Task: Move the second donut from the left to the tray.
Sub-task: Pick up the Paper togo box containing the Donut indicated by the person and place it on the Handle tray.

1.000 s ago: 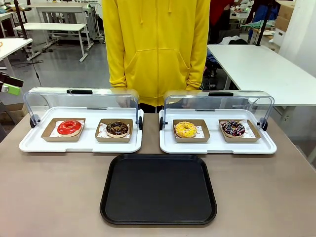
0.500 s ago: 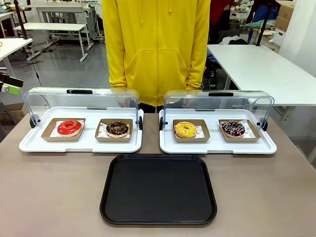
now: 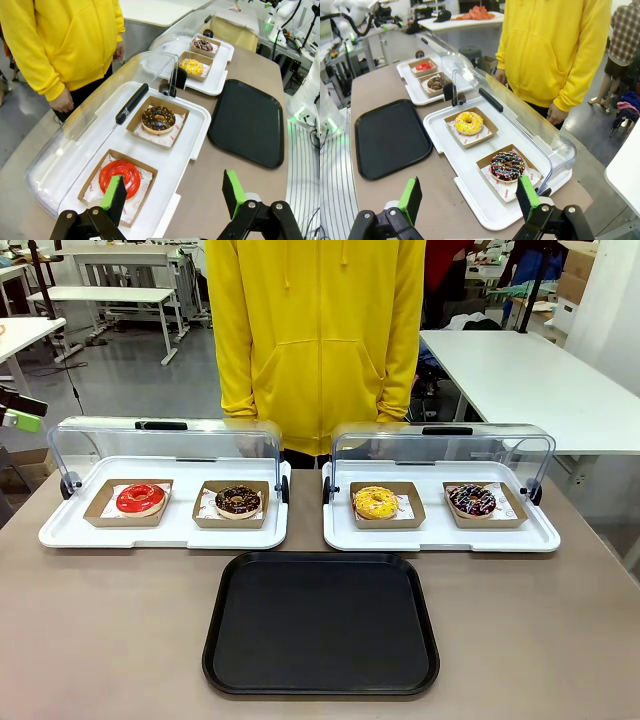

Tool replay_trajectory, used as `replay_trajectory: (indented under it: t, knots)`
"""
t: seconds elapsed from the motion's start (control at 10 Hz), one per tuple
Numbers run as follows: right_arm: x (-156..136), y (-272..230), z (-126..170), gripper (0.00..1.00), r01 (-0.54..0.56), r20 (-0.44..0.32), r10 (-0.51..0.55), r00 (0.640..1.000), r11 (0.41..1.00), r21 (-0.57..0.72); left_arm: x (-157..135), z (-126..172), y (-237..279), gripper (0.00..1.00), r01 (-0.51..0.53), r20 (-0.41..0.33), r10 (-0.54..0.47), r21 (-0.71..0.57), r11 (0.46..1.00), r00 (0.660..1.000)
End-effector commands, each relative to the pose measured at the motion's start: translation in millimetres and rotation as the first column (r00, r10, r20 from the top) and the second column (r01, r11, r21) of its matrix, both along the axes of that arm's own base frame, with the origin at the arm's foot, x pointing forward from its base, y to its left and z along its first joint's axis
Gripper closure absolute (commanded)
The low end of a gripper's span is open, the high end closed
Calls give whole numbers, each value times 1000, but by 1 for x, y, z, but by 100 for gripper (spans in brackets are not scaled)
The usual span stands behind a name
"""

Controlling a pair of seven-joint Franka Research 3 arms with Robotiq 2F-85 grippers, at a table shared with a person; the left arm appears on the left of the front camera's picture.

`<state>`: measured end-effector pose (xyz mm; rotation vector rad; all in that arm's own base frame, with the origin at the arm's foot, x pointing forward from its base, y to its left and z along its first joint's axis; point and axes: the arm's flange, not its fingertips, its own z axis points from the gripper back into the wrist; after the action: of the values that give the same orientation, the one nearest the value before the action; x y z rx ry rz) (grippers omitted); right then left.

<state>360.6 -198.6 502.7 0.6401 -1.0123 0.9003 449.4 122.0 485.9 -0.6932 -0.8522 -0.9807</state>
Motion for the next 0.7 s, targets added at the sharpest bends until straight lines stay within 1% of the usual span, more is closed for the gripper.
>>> replay_trajectory:
  t: [0.0,0.6]
  knots:
    - [2,0,2,0,-2,16,1,1000,1000,14,-1,1,-1,0,4,-4,-4,7,1000,1000]
    - [2,0,2,0,-2,16,1,1000,1000,14,-1,1,-1,0,4,-4,-4,7,1000,1000]
